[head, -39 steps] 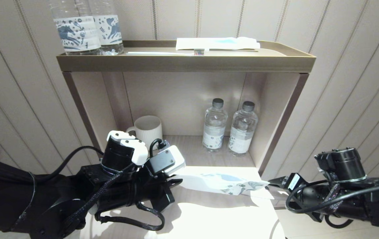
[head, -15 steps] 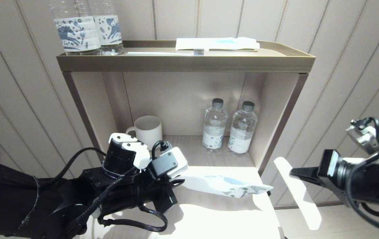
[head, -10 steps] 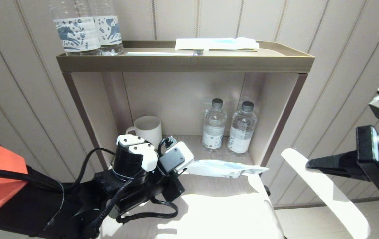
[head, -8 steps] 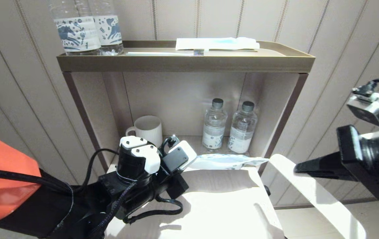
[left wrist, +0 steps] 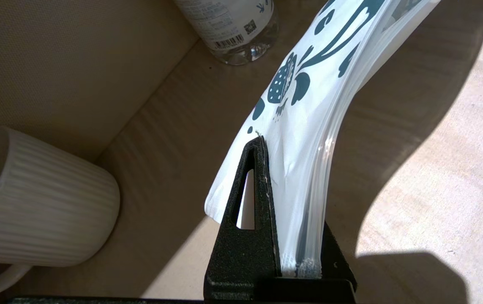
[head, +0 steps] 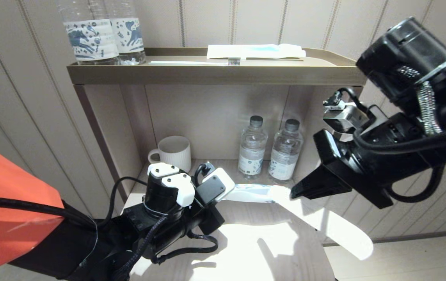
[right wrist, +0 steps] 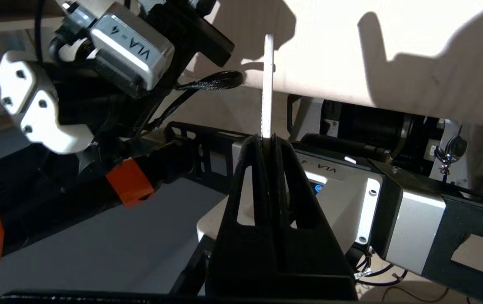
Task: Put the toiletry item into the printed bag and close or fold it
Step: Place the comb into the storage bag
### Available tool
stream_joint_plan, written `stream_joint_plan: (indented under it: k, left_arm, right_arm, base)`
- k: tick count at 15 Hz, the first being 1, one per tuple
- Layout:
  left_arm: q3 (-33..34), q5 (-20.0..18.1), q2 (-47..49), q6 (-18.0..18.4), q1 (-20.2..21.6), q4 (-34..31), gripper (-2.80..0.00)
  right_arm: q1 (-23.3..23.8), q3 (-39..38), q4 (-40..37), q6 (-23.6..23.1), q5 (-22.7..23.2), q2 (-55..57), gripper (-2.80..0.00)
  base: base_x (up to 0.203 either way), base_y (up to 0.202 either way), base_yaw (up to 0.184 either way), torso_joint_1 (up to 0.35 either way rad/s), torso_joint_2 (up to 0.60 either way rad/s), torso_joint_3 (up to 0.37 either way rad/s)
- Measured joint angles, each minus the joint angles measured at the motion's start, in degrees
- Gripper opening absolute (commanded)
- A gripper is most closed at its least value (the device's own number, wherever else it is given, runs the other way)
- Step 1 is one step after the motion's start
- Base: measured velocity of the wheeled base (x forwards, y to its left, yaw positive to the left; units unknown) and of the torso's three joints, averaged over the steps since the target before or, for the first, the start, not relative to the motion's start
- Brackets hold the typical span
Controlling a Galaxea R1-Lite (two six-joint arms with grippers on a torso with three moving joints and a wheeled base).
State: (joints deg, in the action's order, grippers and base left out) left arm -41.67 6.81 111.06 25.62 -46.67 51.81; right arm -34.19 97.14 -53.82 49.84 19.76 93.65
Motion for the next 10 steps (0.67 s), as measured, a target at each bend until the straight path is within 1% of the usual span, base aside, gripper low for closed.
stream_joint_plan:
  k: [7,10]
  left_arm:
    - [0.12,0.02,0.07,0.01,0.0,0.06,-2.8]
    - [0.29,0.06,0.0,0.01,0.0,0.15,-2.8]
  right_arm:
    - [0.49,0.31,-0.09,1.18,0.0,4.92,-2.8]
    - [2.11,1.15,0.17,1.34,0.05,6.67,-2.8]
  base:
    - [0.0,0.0,0.0,0.0,0.0,0.0]
    - [0.0,0.0,0.0,0.0,0.0,0.0]
